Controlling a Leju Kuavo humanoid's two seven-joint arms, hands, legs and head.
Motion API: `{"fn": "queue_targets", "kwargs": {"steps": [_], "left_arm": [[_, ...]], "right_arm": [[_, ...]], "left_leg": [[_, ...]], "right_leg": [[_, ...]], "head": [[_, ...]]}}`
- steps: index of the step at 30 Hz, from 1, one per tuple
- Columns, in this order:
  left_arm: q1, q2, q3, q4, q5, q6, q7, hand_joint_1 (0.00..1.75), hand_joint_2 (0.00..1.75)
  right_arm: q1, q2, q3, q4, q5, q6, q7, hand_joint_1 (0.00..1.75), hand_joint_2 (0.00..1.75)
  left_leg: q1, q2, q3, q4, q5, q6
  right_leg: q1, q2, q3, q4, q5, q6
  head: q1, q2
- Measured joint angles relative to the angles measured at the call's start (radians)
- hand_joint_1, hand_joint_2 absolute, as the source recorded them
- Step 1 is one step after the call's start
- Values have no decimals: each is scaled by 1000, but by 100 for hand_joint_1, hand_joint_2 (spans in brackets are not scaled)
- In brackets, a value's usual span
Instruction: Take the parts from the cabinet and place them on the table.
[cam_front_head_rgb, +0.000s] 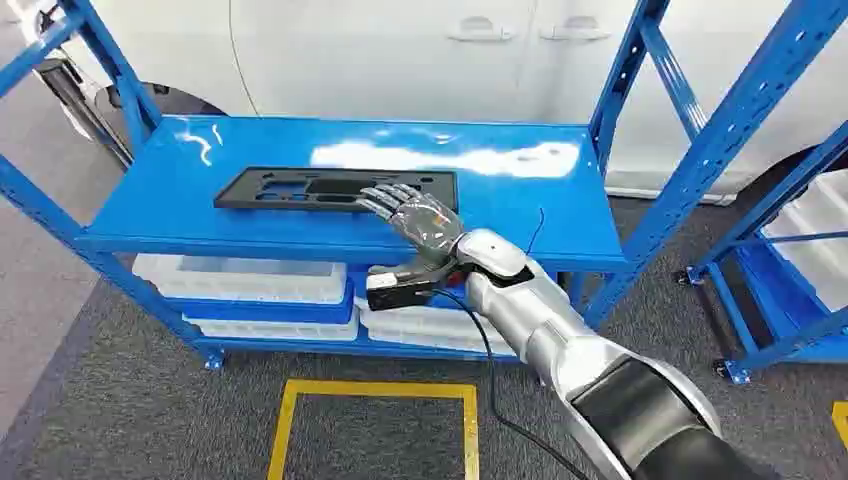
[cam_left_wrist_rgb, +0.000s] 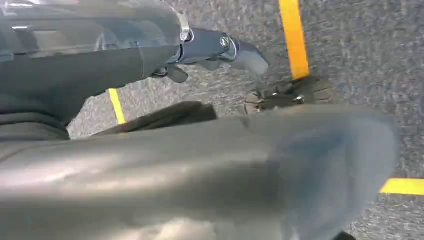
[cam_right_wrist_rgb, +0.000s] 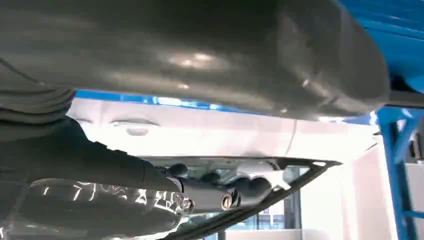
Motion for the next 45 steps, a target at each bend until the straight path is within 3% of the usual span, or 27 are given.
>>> {"fn": "queue_targets", "kwargs": {"steps": [4,5,6,8,9,10,11,12,14,16,18,20,21,24,25,26,27,29,30,32,35,36,39,40,41,42,45], "left_arm": [[-2,1,2,0,0,0,1,0,0],[0,0,2,0,0,0,1,0,0],[-2,0,3,0,0,0,0,0,0],[-6,0,3,0,0,0,0,0,0],[-5,0,3,0,0,0,-1,0,0],[-3,0,3,0,0,0,-1,0,0],[-1,0,3,0,-1,0,-1,0,0],[0,0,3,0,-1,0,-1,0,0],[-1,0,3,0,0,0,-2,0,0],[-4,0,3,1,0,0,-1,0,0],[-3,0,4,1,0,0,-2,0,0],[-4,1,4,1,0,0,-1,0,0],[-4,1,4,2,0,0,-1,0,0],[-2,1,4,2,0,0,-1,0,0],[0,1,4,2,-1,0,0,0,0],[2,1,4,2,-1,0,0,0,0],[2,1,5,2,-1,0,0,0,0],[1,1,4,2,-5,0,1,0,0],[2,1,4,2,-7,-1,1,0,0],[-3,0,4,3,-9,-2,3,0,0],[-2,1,5,3,-10,-1,3,0,0],[-3,1,5,3,-10,-1,3,0,0],[-7,1,5,3,-10,0,3,0,0],[-5,1,5,3,-10,0,5,0,0],[-4,1,5,3,-10,0,5,0,0],[-2,1,5,3,-10,0,5,0,0],[-3,-1,5,3,-10,2,-3,0,0]], "right_arm": [[4,2,25,-15,-5,0,-4,0,0],[6,2,28,-20,-7,0,-4,0,0],[3,2,31,-24,-12,0,-4,0,0],[6,2,48,-27,-25,1,-3,0,0],[13,1,55,-27,-27,1,-3,0,0],[19,1,60,-27,-29,1,-3,0,0],[24,1,65,-27,-32,1,-3,0,0],[24,1,69,-29,-35,1,-3,0,0],[23,1,76,-37,-39,1,-3,0,0],[20,2,83,-40,-39,2,-1,0,0],[22,2,93,-44,-38,2,5,0,0],[23,4,99,-52,-34,1,22,0,0],[19,5,104,-53,-34,0,29,0,0],[19,10,124,-55,-34,1,49,0,0],[22,10,128,-55,-34,2,58,0,0],[22,10,133,-55,-33,3,67,0,0],[21,10,138,-55,-32,6,77,0,0],[15,12,147,-55,-26,11,98,0,0],[11,12,151,-53,-23,12,104,0,0],[4,13,153,-52,-20,21,113,0,0],[2,15,162,-47,-17,26,126,0,0],[0,15,164,-46,-16,26,131,0,0],[0,16,173,-36,-13,32,145,0,0],[3,16,176,-30,-11,34,146,0,175],[5,16,178,-24,-9,36,147,0,175],[6,16,182,-19,-6,40,148,0,175],[4,17,189,-11,3,41,164,0,175]], "left_leg": [[3,-1,9,-24,-15,22],[7,0,22,-34,-15,26],[5,0,29,-37,-20,32],[3,0,36,-36,-30,39],[3,0,41,-36,-36,40],[3,0,47,-35,-42,40],[3,-1,56,-34,-49,39],[3,-2,67,-33,-57,37],[3,-2,93,-29,-79,32],[-2,-3,95,-24,-93,20],[2,-2,97,-31,-98,10],[3,1,104,-24,-109,-2],[3,0,90,14,-124,-7],[9,0,-50,256,-213,-23],[11,0,-88,304,-214,-26],[12,0,-98,296,-186,-27],[13,0,-85,245,-140,-28],[16,1,-13,55,-19,-27],[16,1,12,-3,-4,-25],[10,-2,22,-20,-23,-1],[11,-3,28,-25,-28,21],[11,-4,33,-28,-31,27],[7,-2,42,-27,-43,42],[5,-3,46,-27,-48,42],[3,-3,53,-27,-54,43],[1,-4,61,-27,-58,43],[-1,-6,87,-28,-79,40]], "right_leg": [[-2,3,1,-8,-9,21],[-6,-1,2,3,-17,26],[-6,-3,-17,46,-32,29],[-8,-3,-124,220,-92,32],[-8,-3,-173,289,-107,33],[-8,-3,-206,321,-99,34],[-9,-4,-213,301,-62,33],[-10,-4,-199,247,-13,31],[-9,-5,-127,55,110,22],[0,-7,-104,5,91,14],[2,-4,-106,7,84,5],[-6,-2,-87,-9,83,-4],[-7,-3,-78,-12,78,-12],[-4,-3,-61,-11,60,-18],[-4,-3,-54,-11,54,-18],[-4,-3,-46,-11,48,-17],[-5,-2,-36,-11,41,-15],[-7,0,-11,-10,23,-7],[-6,0,-5,-10,16,-1],[0,4,-8,-10,11,11],[-2,2,-5,-10,-2,29],[-7,-1,-11,18,-13,32],[-7,-3,-152,261,-104,36],[-7,-3,-197,322,-110,36],[-7,-3,-219,330,-88,34],[-7,-3,-213,293,-48,30],[8,-4,-115,29,113,2]], "head": [[0,0],[0,0],[0,0],[0,0],[0,0],[0,0],[0,0],[0,0],[0,0],[0,0],[0,0],[0,0],[0,0],[0,0],[0,0],[0,0],[0,0],[0,0],[0,0],[0,0],[0,0],[0,0],[0,0],[0,0],[0,0],[0,0],[0,0]]}}
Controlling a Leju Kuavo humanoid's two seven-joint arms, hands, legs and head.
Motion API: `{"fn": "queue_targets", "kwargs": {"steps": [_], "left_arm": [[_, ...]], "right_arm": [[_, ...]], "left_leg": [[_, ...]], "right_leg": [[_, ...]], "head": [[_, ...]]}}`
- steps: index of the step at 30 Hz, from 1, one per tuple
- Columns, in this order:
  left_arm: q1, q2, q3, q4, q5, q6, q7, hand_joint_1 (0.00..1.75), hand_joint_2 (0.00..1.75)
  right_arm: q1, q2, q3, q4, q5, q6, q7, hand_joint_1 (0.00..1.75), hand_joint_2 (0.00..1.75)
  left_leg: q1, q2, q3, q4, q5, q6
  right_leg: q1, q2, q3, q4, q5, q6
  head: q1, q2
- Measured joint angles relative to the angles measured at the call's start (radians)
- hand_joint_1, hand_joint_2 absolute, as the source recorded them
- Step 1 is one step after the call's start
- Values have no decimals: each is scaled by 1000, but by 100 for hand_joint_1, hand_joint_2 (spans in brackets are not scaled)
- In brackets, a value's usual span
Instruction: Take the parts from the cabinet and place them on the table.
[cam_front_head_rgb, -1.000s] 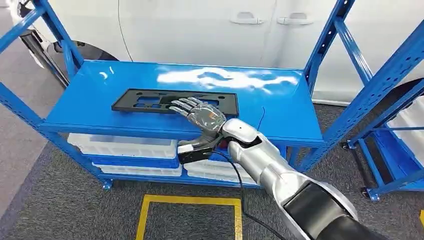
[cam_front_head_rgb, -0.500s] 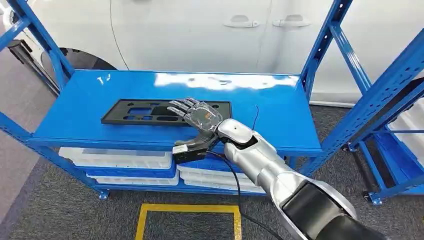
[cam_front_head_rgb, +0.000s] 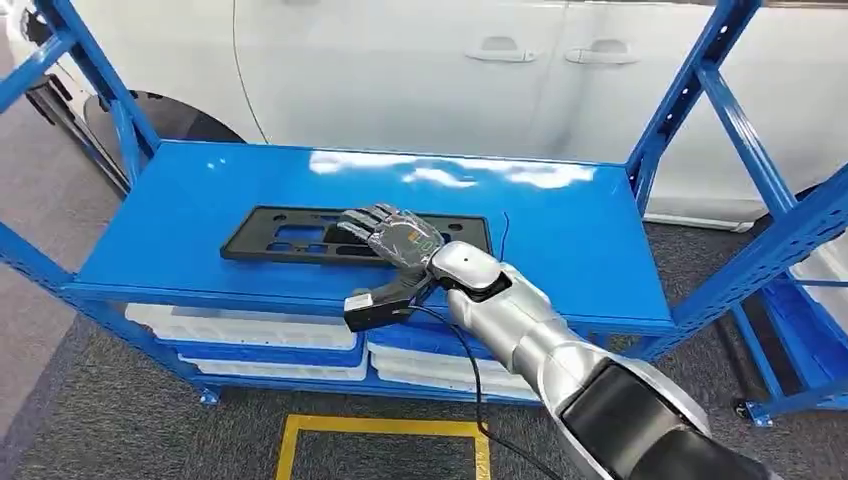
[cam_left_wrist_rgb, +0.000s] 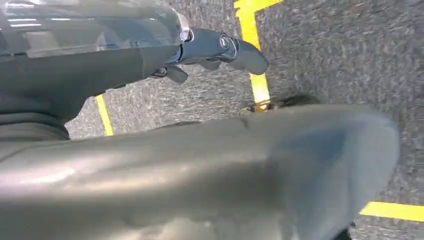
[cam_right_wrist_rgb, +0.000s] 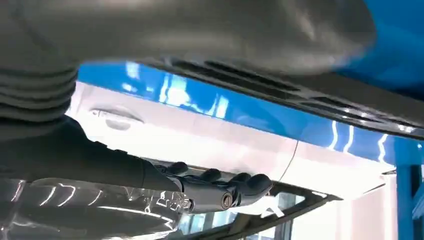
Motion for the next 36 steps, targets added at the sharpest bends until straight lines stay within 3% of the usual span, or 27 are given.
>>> {"fn": "queue_targets", "kwargs": {"steps": [1,2,4,6,7,9,10,11,12,15,16,17,18,19,20,21,22,25,26,27,28,30,31,35,36], "left_arm": [[-3,-2,0,2,0,0,-1,0,0],[-4,-2,0,2,1,2,-1,0,0],[-3,-2,0,2,2,3,-1,0,0],[-5,-1,0,2,2,5,-4,0,0],[-6,-1,0,2,2,5,-6,0,0],[-7,-1,0,2,2,5,-8,0,0],[-6,-1,0,2,2,5,-8,0,0],[-5,0,0,2,2,5,-9,0,0],[-4,0,0,2,2,5,-10,0,0],[-6,0,0,2,2,7,-15,0,0],[-7,0,0,3,2,6,-16,0,0],[-8,0,0,4,1,6,-17,0,0],[-7,0,0,3,0,7,-18,0,0],[-6,0,0,3,0,7,-19,0,0],[-7,0,0,4,0,7,-19,0,0],[-7,0,0,3,-2,7,-20,0,0],[-9,0,-1,3,-3,7,-22,0,0],[-10,0,-3,3,-7,5,-22,0,0],[-9,0,-3,4,-8,3,-22,0,0],[-9,0,-4,3,-8,2,-22,0,0],[-9,0,-5,4,-8,1,-22,0,0],[-10,0,-9,4,-8,-1,-20,0,0],[-10,0,-11,3,-8,-2,-19,0,0],[-11,0,-14,4,-9,-2,-18,0,0],[-12,0,-14,3,-9,-2,-18,0,0]], "right_arm": [[-1,0,5,5,0,0,4,0,175],[-1,1,8,8,3,0,7,0,175],[0,2,11,15,11,0,14,0,175],[1,5,13,21,21,0,21,0,175],[-2,6,18,24,27,0,29,0,175],[-3,11,34,36,49,0,48,0,175],[-1,12,39,42,56,3,56,0,175],[1,13,44,49,65,6,66,0,175],[1,15,51,56,76,8,79,0,175],[-4,30,74,75,113,42,131,0,175],[-6,33,80,81,118,50,143,0,175],[-8,35,85,87,126,63,161,0,175],[-9,39,89,93,129,75,180,47,175],[-11,40,92,98,131,79,195,47,175],[-17,42,94,103,133,85,204,164,175],[-20,42,95,106,134,89,209,175,175],[-25,42,95,110,134,90,213,175,175],[-27,41,96,124,133,90,215,175,175],[-24,39,96,130,133,89,215,175,175],[-22,37,96,134,132,87,215,175,175],[-23,36,96,137,131,86,215,175,175],[-27,35,96,137,127,79,215,175,175],[-29,35,96,137,125,74,215,175,175],[-34,33,96,137,120,53,213,175,175],[-37,33,94,135,118,46,210,175,175]], "left_leg": [[-7,0,1,5,-6,-7],[-2,0,-2,3,-7,-10],[1,3,-1,-2,-9,-19],[-3,5,5,11,-25,-30],[-2,4,-18,62,-53,-34],[4,4,-108,225,-119,-43],[6,4,-152,294,-137,-47],[9,4,-181,324,-130,-51],[12,4,-178,297,-96,-54],[21,6,-72,43,52,-62],[16,3,-58,14,37,-59],[15,-1,-59,11,42,-42],[13,-2,-61,13,41,-37],[11,-2,-62,16,40,-30],[11,-2,-59,11,43,-22],[13,0,-56,6,47,-14],[12,0,-56,6,45,-9],[7,3,-57,7,42,-1],[5,3,-56,8,41,0],[3,2,-56,8,41,1],[2,1,-55,9,41,0],[0,1,-52,10,37,-3],[-2,1,-53,11,35,-6],[-2,3,-51,8,32,-24],[-4,3,-55,12,26,-30]], "right_leg": [[5,-2,14,-20,-15,-6],[7,-3,12,-31,-18,-4],[9,2,10,-32,-21,-9],[-2,3,35,-57,-18,-11],[-7,1,43,-61,-21,-15],[-7,0,49,-60,-28,-18],[-7,0,49,-60,-30,-18],[-8,0,51,-59,-33,-17],[-9,1,53,-57,-36,-15],[-16,6,61,-42,-53,-3],[-11,8,58,-35,-58,5],[-10,10,54,-32,-59,10],[-11,10,53,-33,-58,14],[-13,10,54,-34,-58,20],[-15,10,54,-33,-60,27],[-17,8,52,-23,-69,33],[-18,4,37,12,-95,35],[-18,2,-85,258,-203,39],[-18,2,-110,302,-207,39],[-18,2,-109,291,-190,36],[-18,2,-87,238,-154,32],[-14,1,10,37,-58,17],[-8,0,37,-20,-59,11],[-2,1,37,-25,-57,3],[-15,-1,45,-37,-51,-4]], "head": [[0,0],[0,0],[0,0],[1,0],[0,0],[0,0],[0,0],[0,0],[0,0],[0,0],[0,0],[1,0],[0,0],[0,0],[0,0],[1,0],[0,0],[0,0],[0,0],[0,0],[0,0],[0,0],[1,0],[0,0],[0,0]]}}
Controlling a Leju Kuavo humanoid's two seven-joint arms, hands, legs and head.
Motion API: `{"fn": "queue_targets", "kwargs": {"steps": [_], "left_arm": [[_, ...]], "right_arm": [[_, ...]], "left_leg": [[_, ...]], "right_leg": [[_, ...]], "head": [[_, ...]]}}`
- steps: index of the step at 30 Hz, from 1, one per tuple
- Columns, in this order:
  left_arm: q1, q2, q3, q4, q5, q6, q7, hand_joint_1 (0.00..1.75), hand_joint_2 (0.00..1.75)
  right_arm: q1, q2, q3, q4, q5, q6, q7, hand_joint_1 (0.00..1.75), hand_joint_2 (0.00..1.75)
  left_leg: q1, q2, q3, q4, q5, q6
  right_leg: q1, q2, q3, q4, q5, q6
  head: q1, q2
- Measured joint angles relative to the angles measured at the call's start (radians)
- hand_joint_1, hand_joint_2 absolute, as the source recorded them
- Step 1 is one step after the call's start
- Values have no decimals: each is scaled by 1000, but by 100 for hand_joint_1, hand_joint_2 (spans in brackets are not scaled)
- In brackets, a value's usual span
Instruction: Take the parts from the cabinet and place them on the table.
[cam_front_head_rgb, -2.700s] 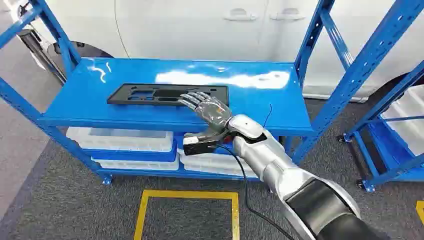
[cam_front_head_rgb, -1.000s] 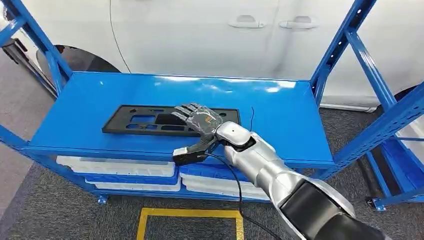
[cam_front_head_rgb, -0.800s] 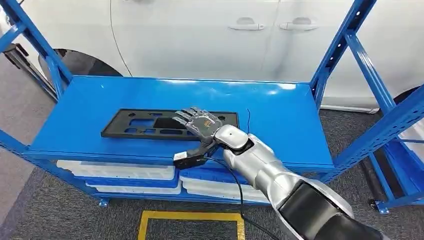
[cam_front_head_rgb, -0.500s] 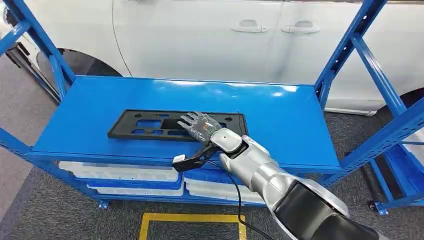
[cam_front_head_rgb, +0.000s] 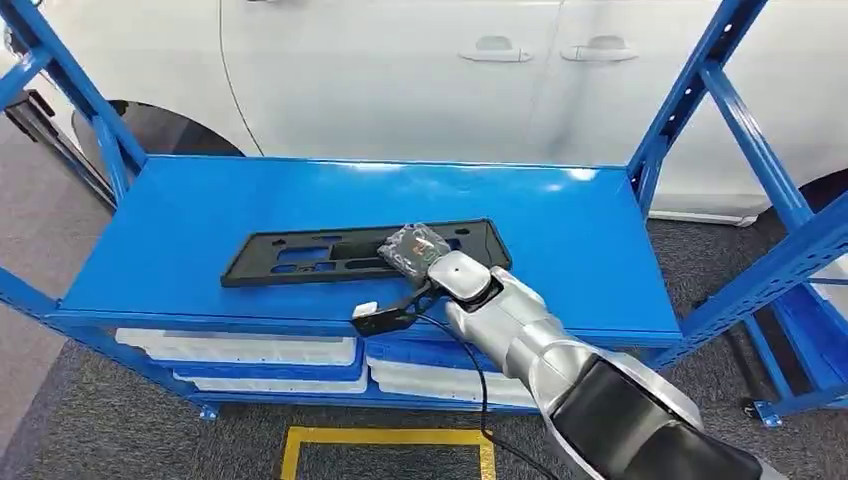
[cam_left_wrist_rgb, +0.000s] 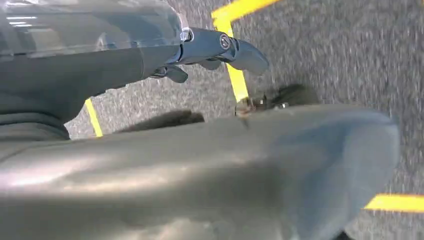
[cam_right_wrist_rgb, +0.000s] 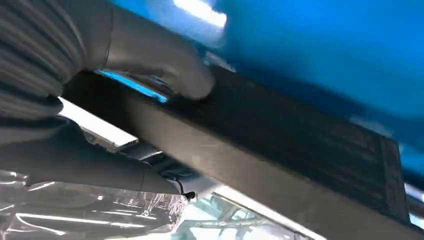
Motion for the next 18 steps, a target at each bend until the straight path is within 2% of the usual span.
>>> {"fn": "queue_targets", "kwargs": {"steps": [1,2,4,5,6,7,9,10,11,12,13,15,16,17,18], "left_arm": [[-1,0,0,0,0,0,0,0,0],[-1,0,0,0,0,0,-1,0,0],[0,0,0,0,0,0,-2,0,0],[0,0,0,0,1,0,-4,0,0],[1,0,0,0,1,0,-5,0,0],[1,0,0,0,2,0,-7,0,0],[1,1,0,0,3,0,-9,0,0],[1,1,0,0,7,2,-10,0,0],[1,1,0,0,10,3,-12,0,0],[1,1,0,0,13,1,-17,0,0],[4,2,1,0,17,0,-21,0,0],[8,2,2,0,25,-2,-32,0,0],[8,2,3,0,29,-3,-38,0,0],[7,2,5,0,31,-3,-41,0,0],[8,2,6,0,32,-5,-41,0,175]], "right_arm": [[-2,0,-2,0,-2,-7,-5,175,175],[-5,0,-3,0,-4,-11,-9,175,175],[-5,0,-10,-2,-30,-26,-34,175,175],[-4,-2,-20,-8,-52,-31,-54,175,175],[-4,-5,-37,-20,-102,-36,-94,175,175],[-4,-9,-58,-38,-153,-38,-140,175,175],[-8,-16,-116,-95,-258,-17,-230,175,175],[-10,-21,-149,-134,-329,18,-278,175,175],[-10,-34,-181,-186,-409,63,-326,175,175],[-6,-46,-218,-256,-519,131,-375,175,175],[0,-57,-249,-321,-617,194,-404,175,175],[11,-82,-309,-462,-780,302,-418,175,175],[16,-100,-340,-534,-845,341,-420,175,175],[18,-112,-364,-594,-884,360,-422,175,175],[20,-124,-379,-635,-897,370,-425,175,175]], "left_leg": [[3,0,-7,29,-20,-5],[4,0,-34,91,-57,-10],[10,0,-117,260,-130,-19],[11,0,-148,319,-143,-22],[13,0,-155,324,-130,-24],[16,0,-137,278,-92,-25],[18,1,-55,103,4,-24],[19,1,-25,29,22,-21],[12,0,-10,13,10,-17],[12,-2,-17,21,10,-7],[12,-3,-19,20,9,-2],[16,-5,-17,12,13,11],[17,-5,-13,8,14,16],[16,-5,-12,7,12,24],[15,-4,-11,7,11,26]], "right_leg": [[1,-1,5,-5,0,-2],[1,-2,6,-4,-1,-6],[3,-2,7,-3,-3,-9],[3,-2,7,-2,-4,-9],[3,-1,8,0,-6,-9],[3,1,9,2,-9,-7],[1,4,15,10,-19,-2],[0,5,15,17,-26,3],[7,7,9,25,-29,9],[7,6,4,23,-26,14],[6,5,3,22,-27,18],[6,2,4,23,-33,29],[1,2,-2,44,-47,34],[1,1,-30,102,-81,39],[0,1,-72,185,-120,43]], "head": [[0,0],[0,0],[0,0],[0,0],[0,0],[0,0],[0,0],[0,0],[0,0],[0,0],[0,0],[0,0],[0,0],[0,0],[0,0]]}}
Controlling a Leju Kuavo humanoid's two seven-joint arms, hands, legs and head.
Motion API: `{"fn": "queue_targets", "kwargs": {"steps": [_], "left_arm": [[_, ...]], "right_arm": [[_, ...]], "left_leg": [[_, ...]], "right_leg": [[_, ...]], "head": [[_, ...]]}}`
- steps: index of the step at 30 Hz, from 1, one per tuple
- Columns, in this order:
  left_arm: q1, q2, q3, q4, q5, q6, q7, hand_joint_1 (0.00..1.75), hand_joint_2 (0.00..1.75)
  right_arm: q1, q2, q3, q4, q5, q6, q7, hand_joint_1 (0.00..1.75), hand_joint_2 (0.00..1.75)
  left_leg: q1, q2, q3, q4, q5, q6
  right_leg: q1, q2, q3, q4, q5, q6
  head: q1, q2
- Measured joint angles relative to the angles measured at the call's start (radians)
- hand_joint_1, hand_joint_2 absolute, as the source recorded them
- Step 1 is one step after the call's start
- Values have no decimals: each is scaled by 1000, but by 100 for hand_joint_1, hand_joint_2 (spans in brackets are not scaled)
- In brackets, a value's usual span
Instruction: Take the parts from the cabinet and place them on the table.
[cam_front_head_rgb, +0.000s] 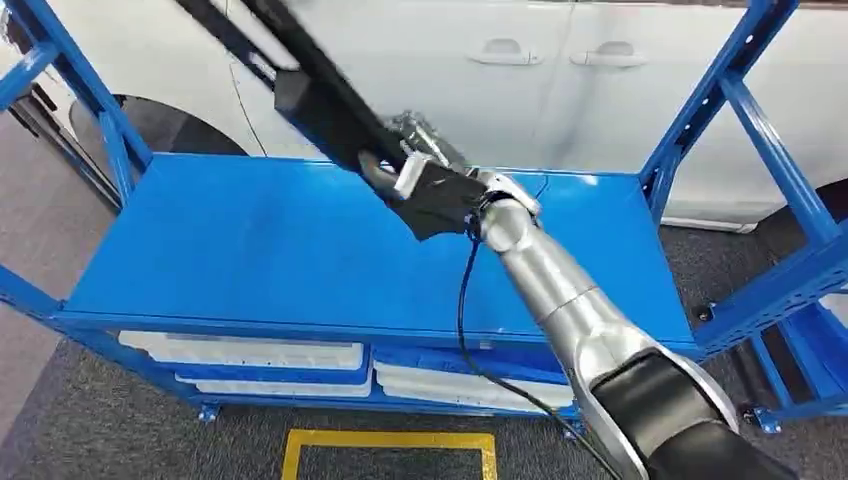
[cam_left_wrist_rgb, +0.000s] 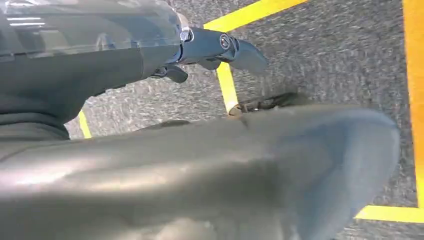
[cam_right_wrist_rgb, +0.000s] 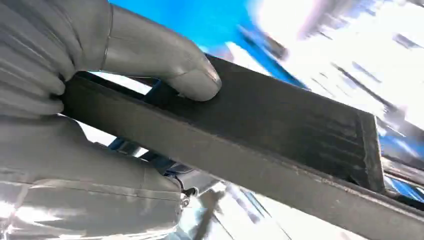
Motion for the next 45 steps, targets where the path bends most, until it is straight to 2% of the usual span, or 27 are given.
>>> {"fn": "queue_targets", "kwargs": {"steps": [2,3,4,5,7,11,13,15,17,18,19,20,22,23,26,28,30,32,33,34,35,37,38,39,42,43,45], "left_arm": [[1,0,1,0,1,-1,-1,0,175],[1,0,2,0,1,-2,-3,0,175],[0,0,4,0,2,-4,-8,0,175],[0,0,6,0,10,-9,-19,0,175],[0,-2,12,0,19,-18,-39,0,175],[2,-3,22,0,35,-28,-72,0,175],[1,-4,27,0,48,-28,-98,0,175],[1,-4,32,0,50,-26,-121,0,175],[3,-3,32,0,34,-10,-123,0,175],[5,-3,32,0,35,3,-119,0,175],[5,-2,34,0,46,7,-119,0,175],[4,-2,37,0,59,4,-123,0,175],[1,0,46,0,76,-5,-130,0,175],[-1,1,48,0,79,-6,-132,0,175],[-2,2,50,0,73,8,-118,0,175],[-3,1,52,0,85,24,-83,0,175],[-5,2,63,0,98,26,-52,0,175],[-4,2,70,0,106,19,-45,0,175],[-3,2,73,0,109,18,-45,0,175],[-2,2,77,0,112,15,-45,0,175],[0,2,79,0,112,10,-45,0,175],[0,1,82,0,106,2,-46,0,175],[0,2,82,0,101,-1,-46,0,175],[-1,2,82,0,95,-5,-45,0,175],[2,1,82,0,92,-14,-36,0,175],[2,1,82,0,92,-15,-34,0,175],[2,1,82,0,94,-16,-28,0,175]], "right_arm": [[17,-17,-20,-61,-8,8,0,175,175],[30,-26,-28,-87,-26,25,-5,175,175],[46,-31,-34,-108,-60,47,-16,175,175],[66,-37,-42,-147,-134,90,-26,175,175],[112,-53,-58,-238,-304,180,-35,175,175],[226,-83,-63,-364,-472,276,-58,175,175],[315,-98,-61,-410,-513,330,-82,175,175],[417,-105,-45,-456,-495,343,-126,175,175],[529,-122,-19,-494,-469,343,-157,175,175],[574,-131,-3,-508,-462,343,-156,175,175],[602,-141,10,-517,-465,344,-155,175,175],[617,-150,16,-526,-478,344,-150,175,175],[624,-166,21,-541,-501,344,-142,175,175],[625,-172,23,-547,-506,344,-140,175,175],[629,-190,31,-555,-515,344,-131,175,175],[627,-198,35,-556,-527,347,-123,175,175],[611,-204,38,-550,-560,361,-107,175,175],[600,-210,41,-539,-577,362,-97,175,175],[597,-212,42,-532,-584,362,-93,175,175],[595,-213,42,-526,-591,361,-90,175,175],[592,-215,41,-521,-596,360,-87,175,175],[579,-215,39,-514,-601,355,-82,175,175],[574,-215,36,-513,-603,350,-77,175,175],[573,-215,33,-512,-604,344,-73,175,175],[579,-217,25,-511,-606,342,-69,175,175],[579,-217,24,-511,-606,343,-70,175,175],[580,-217,23,-511,-606,344,-70,175,175]], "left_leg": [[-1,2,2,1,-2,2],[-2,2,3,1,-3,3],[-2,2,5,1,-4,2],[-2,1,6,2,-6,1],[-2,0,10,4,-12,-3],[-2,-2,14,0,-17,-23],[-1,1,14,14,-32,-30],[-1,2,-28,116,-98,-34],[-1,2,-105,277,-167,-40],[-1,2,-126,317,-172,-41],[-1,2,-120,299,-150,-41],[-1,2,-92,240,-112,-38],[-1,2,2,52,-24,-27],[-6,2,28,2,-31,-22],[-11,2,29,-3,-25,-15],[-1,4,38,-23,-12,1],[-5,9,40,-28,-3,8],[-7,9,35,-26,-2,8],[-7,9,30,-23,-1,8],[-7,9,27,-20,-1,7],[-7,9,24,-16,0,6],[-5,7,19,-4,-3,0],[-6,7,14,2,-4,-6],[-11,5,8,10,-4,-14],[-8,4,2,5,9,-34],[-6,3,-3,9,7,-39],[-3,5,-34,79,-73,-46]], "right_leg": [[-1,0,-79,144,-46,4],[-2,0,-95,164,-39,5],[-2,0,-85,130,-6,3],[-2,0,-51,52,41,0],[-1,-2,42,-137,124,-9],[13,-1,54,-163,110,-25],[5,-4,70,-182,116,-37],[6,-5,76,-185,114,-47],[8,-7,78,-184,110,-52],[9,-7,78,-183,109,-53],[9,-5,78,-183,108,-52],[9,-3,78,-181,106,-52],[10,2,84,-178,102,-48],[13,4,85,-177,100,-44],[9,5,83,-176,100,-29],[9,5,83,-172,96,-17],[5,3,42,-76,27,-9],[-2,2,-29,84,-51,0],[-5,1,-52,137,-65,3],[-8,0,-50,136,-53,6],[-13,-1,-21,85,-17,8],[-20,-2,77,-95,64,12],[-21,-3,103,-154,59,10],[-12,4,98,-153,71,-2],[-8,4,88,-148,81,-21],[-12,1,82,-158,91,-34],[-11,-1,69,-161,106,-48]], "head": [[0,0],[0,0],[0,0],[0,0],[0,0],[0,0],[0,0],[0,0],[0,0],[0,0],[0,0],[0,0],[0,0],[0,0],[0,0],[0,0],[0,0],[0,0],[0,0],[0,0],[0,0],[0,0],[0,0],[0,0],[0,0],[0,0],[0,0]]}}
